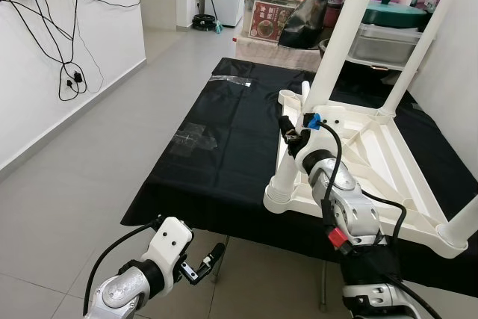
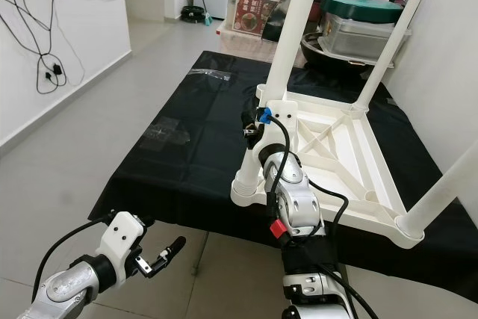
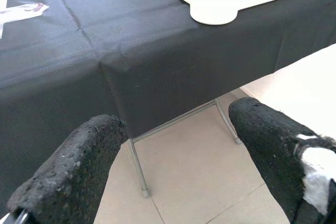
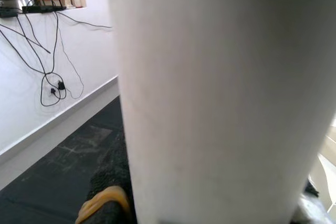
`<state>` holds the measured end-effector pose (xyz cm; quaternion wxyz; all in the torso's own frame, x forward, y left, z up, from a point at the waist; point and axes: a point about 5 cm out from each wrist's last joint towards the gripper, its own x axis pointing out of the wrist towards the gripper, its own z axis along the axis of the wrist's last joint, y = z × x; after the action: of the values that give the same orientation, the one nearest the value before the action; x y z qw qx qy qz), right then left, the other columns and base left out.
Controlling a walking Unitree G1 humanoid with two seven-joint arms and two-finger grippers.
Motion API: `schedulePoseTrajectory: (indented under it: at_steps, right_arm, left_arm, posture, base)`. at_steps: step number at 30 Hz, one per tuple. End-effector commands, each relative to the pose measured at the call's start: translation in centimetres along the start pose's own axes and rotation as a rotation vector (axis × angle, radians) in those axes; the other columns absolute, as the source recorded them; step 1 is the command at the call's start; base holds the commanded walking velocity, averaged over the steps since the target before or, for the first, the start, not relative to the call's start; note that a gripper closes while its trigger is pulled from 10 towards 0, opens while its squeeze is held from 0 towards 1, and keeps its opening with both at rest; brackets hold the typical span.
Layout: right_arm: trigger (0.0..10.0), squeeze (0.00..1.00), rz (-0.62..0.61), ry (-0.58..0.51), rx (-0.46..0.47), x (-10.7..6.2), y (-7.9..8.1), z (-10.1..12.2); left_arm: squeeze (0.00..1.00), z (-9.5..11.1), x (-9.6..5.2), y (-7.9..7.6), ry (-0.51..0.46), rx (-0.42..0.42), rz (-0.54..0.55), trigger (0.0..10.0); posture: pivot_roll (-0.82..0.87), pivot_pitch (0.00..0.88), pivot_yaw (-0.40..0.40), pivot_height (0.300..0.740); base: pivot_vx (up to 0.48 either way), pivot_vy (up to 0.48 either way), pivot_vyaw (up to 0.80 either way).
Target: Building children table
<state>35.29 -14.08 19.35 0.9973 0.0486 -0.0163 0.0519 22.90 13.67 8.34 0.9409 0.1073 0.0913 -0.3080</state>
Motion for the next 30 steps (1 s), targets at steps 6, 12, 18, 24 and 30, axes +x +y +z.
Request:
schedulePoseTrajectory:
  at_steps: [6,12,18,24,30]
  right_arm:
    - [10.0,0.04,-0.029,0.027,-0.015,-0.3,-0.8,-0.8]
    - [10.0,0.05,-0.026,0.016,-0.015,-0.3,-0.7,-0.5]
    - [10.0,0.07,-0.023,0.009,-0.016,-0.3,-0.7,-0.4]
    - [10.0,0.44,-0.008,-0.002,-0.023,-0.3,-0.4,-0.2]
    - [10.0,0.24,0.008,-0.025,-0.042,-0.3,-0.2,0.5]
  left_arm:
    - [0.0,-0.1,0.4,-0.4,0.0,0.006,-0.02,10.0]
    - [0.0,-0.1,0.4,-0.4,0.0,0.005,-0.022,10.0]
    - [0.0,0.0,0.4,-0.4,-0.001,0.006,-0.022,10.0]
    - [0.0,-0.1,0.3,-0.4,0.0,0.006,-0.023,10.0]
    - [0.0,-0.1,0.4,-0.4,0.0,0.005,-0.025,10.0]
  posture:
    - [0.04,0.0,-0.112,0.74]
    - [0.04,0.0,-0.112,0.74]
    - [0.04,0.0,-0.112,0.74]
    - [0.04,0.0,-0.11,0.74]
    - [0.04,0.0,-0.109,0.74]
  base:
    - [0.0,0.0,0.0]
    - [0.0,0.0,0.0]
    - [0.0,0.0,0.0]
    - [0.0,0.0,0.0]
    - [0.0,0.0,0.0]
